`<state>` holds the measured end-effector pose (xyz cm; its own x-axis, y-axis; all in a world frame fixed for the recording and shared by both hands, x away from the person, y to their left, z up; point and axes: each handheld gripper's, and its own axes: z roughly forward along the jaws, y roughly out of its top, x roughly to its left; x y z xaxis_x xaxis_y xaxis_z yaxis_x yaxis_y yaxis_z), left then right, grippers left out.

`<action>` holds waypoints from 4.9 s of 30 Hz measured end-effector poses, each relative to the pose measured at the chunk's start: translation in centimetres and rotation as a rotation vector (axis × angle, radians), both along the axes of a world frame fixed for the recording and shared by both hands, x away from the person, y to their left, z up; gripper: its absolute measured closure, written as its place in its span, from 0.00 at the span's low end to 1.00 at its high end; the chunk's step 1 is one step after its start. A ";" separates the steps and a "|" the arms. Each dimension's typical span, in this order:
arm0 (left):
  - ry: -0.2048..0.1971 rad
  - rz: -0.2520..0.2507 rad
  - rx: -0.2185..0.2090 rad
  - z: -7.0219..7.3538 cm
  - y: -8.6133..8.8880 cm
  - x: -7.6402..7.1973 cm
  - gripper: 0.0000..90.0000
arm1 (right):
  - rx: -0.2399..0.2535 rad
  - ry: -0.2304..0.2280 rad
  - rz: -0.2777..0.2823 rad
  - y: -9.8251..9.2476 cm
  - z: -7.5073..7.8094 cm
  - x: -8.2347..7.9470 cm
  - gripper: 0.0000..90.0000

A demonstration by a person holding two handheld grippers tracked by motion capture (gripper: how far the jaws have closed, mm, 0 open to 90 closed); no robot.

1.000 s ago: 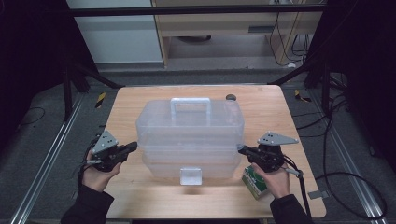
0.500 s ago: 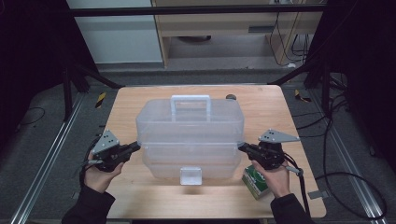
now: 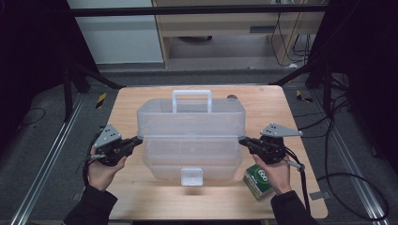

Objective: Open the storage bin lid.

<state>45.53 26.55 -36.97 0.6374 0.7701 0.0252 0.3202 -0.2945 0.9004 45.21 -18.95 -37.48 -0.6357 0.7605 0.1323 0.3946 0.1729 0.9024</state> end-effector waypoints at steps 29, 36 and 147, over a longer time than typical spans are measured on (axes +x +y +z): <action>-0.060 0.103 0.043 -1.0 0.5 -0.2 0.78 | -0.013 -0.002 0.011 0.5 0.2 0.5 1.00; -0.107 0.096 0.041 -0.6 -0.3 0.7 0.65 | -0.015 -0.001 0.012 0.4 0.3 0.5 1.00; -0.166 0.229 0.001 5.0 -2.4 7.1 0.83 | -0.152 0.189 -0.038 0.3 -3.8 0.5 0.87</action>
<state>52.62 24.20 -32.02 0.4338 0.8936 0.1157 0.2272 -0.2328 0.9456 45.73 -18.66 -41.31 -0.5809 0.8038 0.1280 0.5628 0.2831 0.7766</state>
